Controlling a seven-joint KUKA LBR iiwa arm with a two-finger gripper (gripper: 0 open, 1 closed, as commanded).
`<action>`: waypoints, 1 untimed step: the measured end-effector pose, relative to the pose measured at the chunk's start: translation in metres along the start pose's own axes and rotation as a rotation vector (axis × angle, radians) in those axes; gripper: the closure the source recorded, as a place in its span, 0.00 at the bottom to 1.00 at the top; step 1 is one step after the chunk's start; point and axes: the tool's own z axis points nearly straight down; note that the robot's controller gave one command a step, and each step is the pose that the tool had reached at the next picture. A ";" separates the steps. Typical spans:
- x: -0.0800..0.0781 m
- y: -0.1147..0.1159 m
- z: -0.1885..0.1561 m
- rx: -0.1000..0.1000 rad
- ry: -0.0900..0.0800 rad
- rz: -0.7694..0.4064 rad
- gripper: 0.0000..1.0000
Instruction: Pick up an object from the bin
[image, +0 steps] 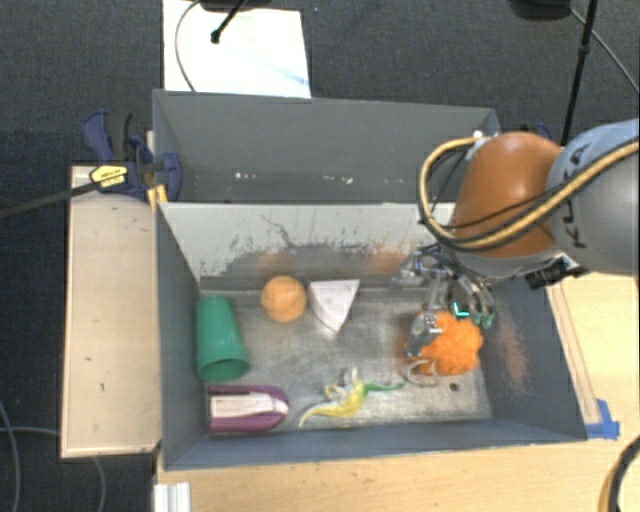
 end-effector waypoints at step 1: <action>-0.002 0.000 -0.004 0.000 -0.008 0.000 0.00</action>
Offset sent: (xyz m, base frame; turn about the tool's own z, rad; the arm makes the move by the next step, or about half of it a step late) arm 0.0147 -0.0736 -0.0430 0.3635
